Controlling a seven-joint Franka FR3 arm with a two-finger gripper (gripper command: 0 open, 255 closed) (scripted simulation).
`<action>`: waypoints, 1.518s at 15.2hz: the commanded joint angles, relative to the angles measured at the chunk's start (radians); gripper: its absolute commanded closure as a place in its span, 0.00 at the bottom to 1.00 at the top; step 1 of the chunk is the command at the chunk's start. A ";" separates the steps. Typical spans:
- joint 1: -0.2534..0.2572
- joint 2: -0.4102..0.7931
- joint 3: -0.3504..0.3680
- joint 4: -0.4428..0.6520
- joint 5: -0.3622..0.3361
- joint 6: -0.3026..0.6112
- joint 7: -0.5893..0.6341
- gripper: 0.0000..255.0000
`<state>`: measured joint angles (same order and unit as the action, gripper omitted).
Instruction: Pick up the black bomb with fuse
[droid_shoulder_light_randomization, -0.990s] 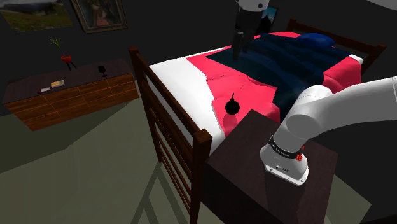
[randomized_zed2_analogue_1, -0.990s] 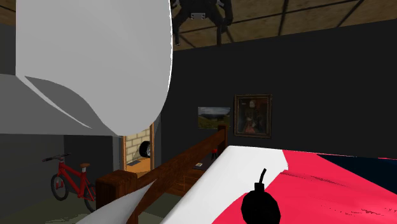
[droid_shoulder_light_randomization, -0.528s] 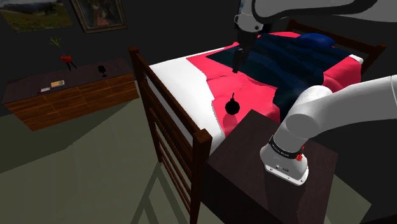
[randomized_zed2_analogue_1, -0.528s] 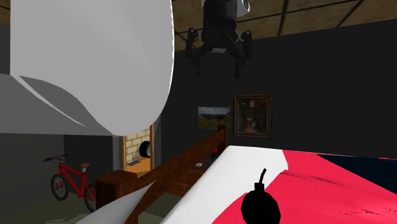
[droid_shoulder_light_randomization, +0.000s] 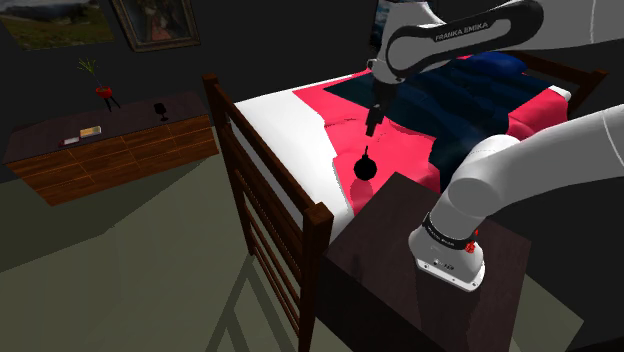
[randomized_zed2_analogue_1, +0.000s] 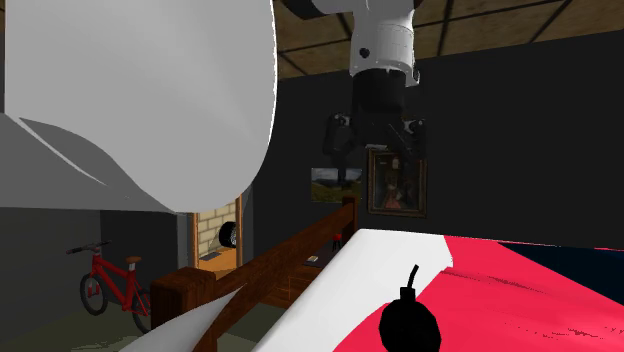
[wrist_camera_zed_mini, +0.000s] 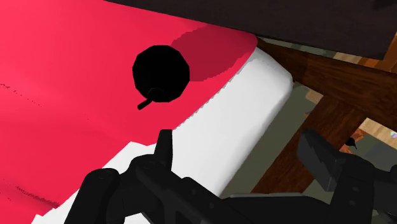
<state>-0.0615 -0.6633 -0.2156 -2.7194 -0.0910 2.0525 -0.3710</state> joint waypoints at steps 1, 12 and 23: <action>-0.009 0.055 -0.043 -0.018 -0.015 0.071 -0.051 0.00; 0.032 0.439 -0.232 -0.029 0.056 0.435 -0.321 0.00; 0.065 0.549 -0.253 -0.044 0.137 0.551 -0.386 1.00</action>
<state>0.0032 -0.1146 -0.4687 -2.7631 0.0460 2.6031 -0.7564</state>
